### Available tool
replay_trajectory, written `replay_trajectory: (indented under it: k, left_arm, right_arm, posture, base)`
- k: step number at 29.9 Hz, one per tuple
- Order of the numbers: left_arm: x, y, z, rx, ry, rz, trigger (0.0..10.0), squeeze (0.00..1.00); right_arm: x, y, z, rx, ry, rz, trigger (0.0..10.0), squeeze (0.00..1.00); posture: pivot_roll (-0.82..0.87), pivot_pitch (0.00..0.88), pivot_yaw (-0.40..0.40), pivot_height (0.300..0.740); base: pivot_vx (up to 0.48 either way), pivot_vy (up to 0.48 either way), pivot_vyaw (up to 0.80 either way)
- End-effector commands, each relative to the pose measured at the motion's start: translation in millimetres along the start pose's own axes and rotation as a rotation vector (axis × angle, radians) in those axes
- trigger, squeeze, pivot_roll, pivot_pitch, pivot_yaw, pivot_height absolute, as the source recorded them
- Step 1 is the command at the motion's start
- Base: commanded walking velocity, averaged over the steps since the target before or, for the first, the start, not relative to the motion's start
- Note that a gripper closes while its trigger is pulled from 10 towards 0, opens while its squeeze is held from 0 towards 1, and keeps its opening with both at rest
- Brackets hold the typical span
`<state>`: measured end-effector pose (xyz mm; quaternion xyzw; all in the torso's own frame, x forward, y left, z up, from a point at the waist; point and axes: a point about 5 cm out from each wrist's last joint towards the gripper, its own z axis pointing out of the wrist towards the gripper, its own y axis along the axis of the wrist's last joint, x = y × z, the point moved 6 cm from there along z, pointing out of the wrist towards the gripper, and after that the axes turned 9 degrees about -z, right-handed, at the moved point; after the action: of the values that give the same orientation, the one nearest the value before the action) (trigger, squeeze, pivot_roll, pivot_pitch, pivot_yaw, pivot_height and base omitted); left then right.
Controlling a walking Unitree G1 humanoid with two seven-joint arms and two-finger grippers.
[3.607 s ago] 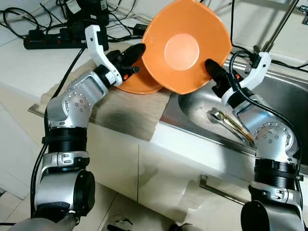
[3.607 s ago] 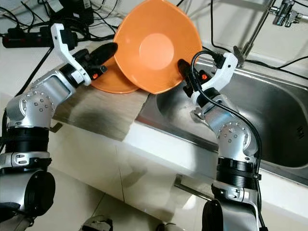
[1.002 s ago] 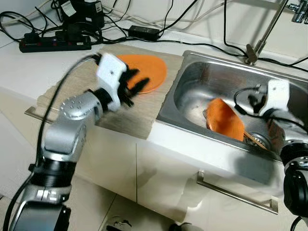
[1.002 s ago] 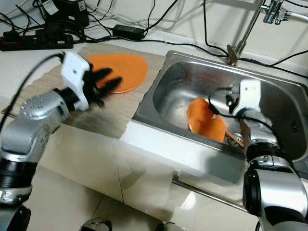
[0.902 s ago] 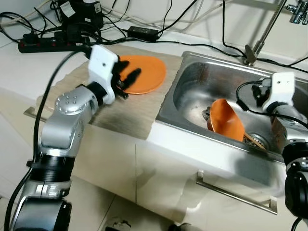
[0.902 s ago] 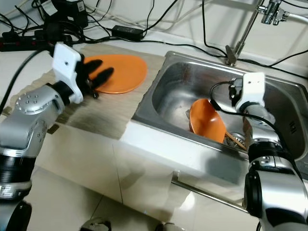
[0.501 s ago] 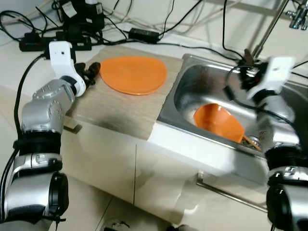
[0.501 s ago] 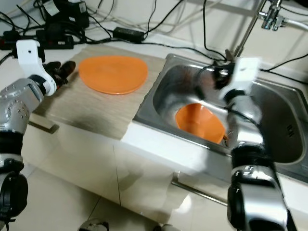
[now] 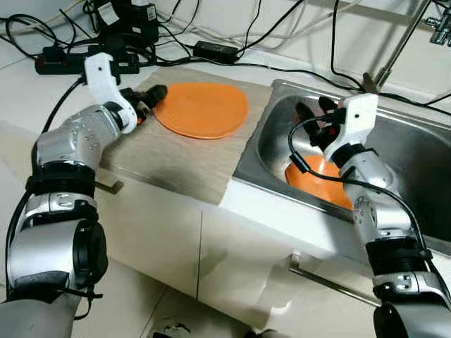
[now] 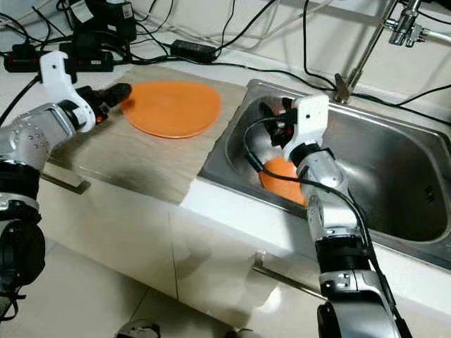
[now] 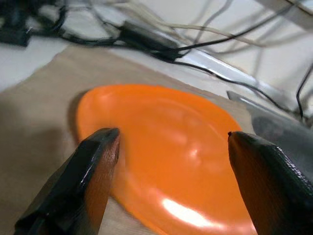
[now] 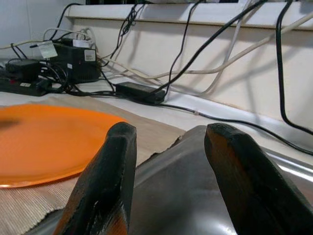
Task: Kitchen organization
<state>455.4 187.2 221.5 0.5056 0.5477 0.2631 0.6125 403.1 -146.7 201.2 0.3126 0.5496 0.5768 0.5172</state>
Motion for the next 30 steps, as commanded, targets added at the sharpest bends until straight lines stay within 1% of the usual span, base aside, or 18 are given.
replay_trajectory:
  k: [1,4,6,9,10,14,16,19,21,22,23,24,25,26,27,29,30]
  left_arm:
    - [-14.6,8,7.2,-0.015,-0.034,0.137,10.0,0.00]
    - [-6.9,-2,10.0,0.022,0.017,0.228,10.0,0.00]
    - [-1.1,-10,10.2,0.045,0.043,0.228,10.0,0.00]
    - [12.3,-21,9.1,0.068,0.106,0.275,10.0,0.00]
    - [16.6,-27,8.4,0.080,0.121,0.276,10.0,0.00]
    - [23.7,-42,7.4,0.119,0.136,0.251,10.0,0.00]
    - [26.9,-49,6.7,0.135,0.143,0.227,10.0,0.00]
    - [30.4,-54,5.4,0.157,0.149,0.241,10.0,0.00]
    - [30.6,-57,5.0,0.174,0.139,0.247,10.0,0.00]
    - [30.6,-57,5.0,0.174,0.139,0.247,10.0,0.00]
    - [30.3,-58,4.8,0.182,0.133,0.248,10.0,0.00]
    - [31.3,-64,3.9,0.207,0.127,0.251,10.0,0.00]
    - [32.2,-69,2.9,0.229,0.124,0.254,10.0,0.00]
    - [32.2,-69,2.9,0.229,0.124,0.254,10.0,0.00]
    - [33.5,-76,1.6,0.257,0.122,0.262,10.0,0.00]
    - [35.3,-80,0.6,0.273,0.129,0.272,10.0,0.00]
    - [38.1,-85,-0.8,0.294,0.140,0.294,10.0,0.00]
  right_arm:
    - [4.0,5,-0.2,-0.002,0.003,0.009,10.0,0.00]
    - [9.0,8,2.6,-0.001,-0.001,0.016,10.0,0.00]
    - [11.7,11,5.4,-0.009,-0.004,0.030,10.0,0.00]
    - [15.5,15,12.0,-0.012,-0.006,0.052,10.0,0.00]
    - [16.8,17,15.3,-0.014,-0.007,0.057,10.0,0.00]
    - [17.9,20,25.9,-0.001,-0.023,0.088,10.0,0.00]
    - [17.0,19,34.3,0.028,-0.040,0.109,10.0,0.00]
    - [16.0,12,45.5,0.096,-0.062,0.143,10.0,0.00]
    - [19.7,3,53.8,0.168,-0.058,0.161,10.0,0.00]
    - [19.7,3,53.8,0.168,-0.058,0.161,10.0,0.00]
    - [22.3,0,57.3,0.189,-0.050,0.162,10.0,0.00]
    - [28.7,-8,63.4,0.240,-0.034,0.170,10.0,0.00]
    - [32.8,-11,66.0,0.256,-0.023,0.172,10.0,0.00]
    - [32.8,-11,66.0,0.256,-0.023,0.172,10.0,0.00]
    - [36.2,-14,68.5,0.275,-0.018,0.173,10.0,0.00]
    - [36.9,-16,69.6,0.286,-0.021,0.162,10.0,0.00]
    - [37.6,-18,71.7,0.302,-0.029,0.128,10.0,0.00]
  posture:
    - [0.00,0.000,-0.055,0.740]
    - [0.00,0.000,-0.052,0.740]
    - [0.00,0.000,-0.049,0.740]
    - [-0.01,0.000,-0.048,0.740]
    - [-0.01,0.000,-0.048,0.740]
    - [-0.01,0.000,-0.049,0.740]
    - [-0.02,0.000,-0.049,0.740]
    - [-0.02,0.009,-0.048,0.740]
    - [-0.02,0.015,-0.049,0.740]
    - [-0.02,0.015,-0.049,0.740]
    - [-0.02,0.018,-0.052,0.740]
    - [-0.02,0.021,-0.055,0.740]
    - [-0.02,0.026,-0.057,0.740]
    - [-0.02,0.026,-0.057,0.740]
    - [-0.02,0.030,-0.058,0.740]
    - [-0.02,0.030,-0.058,0.740]
    - [-0.01,0.033,-0.063,0.740]
  base:
    - [0.000,0.000,0.00]
    - [0.000,0.000,0.00]
    - [0.000,0.000,0.00]
    - [0.000,0.000,0.00]
    - [0.000,0.000,0.00]
    - [0.000,0.000,0.00]
    - [0.000,0.000,0.00]
    - [0.000,0.000,0.00]
    - [0.000,0.000,0.00]
    - [0.000,0.000,0.00]
    - [0.000,0.000,0.00]
    - [0.000,0.000,0.00]
    - [0.000,0.000,0.00]
    - [0.000,0.000,0.00]
    - [0.000,0.000,0.00]
    - [0.000,0.000,0.00]
    - [0.000,0.000,0.00]
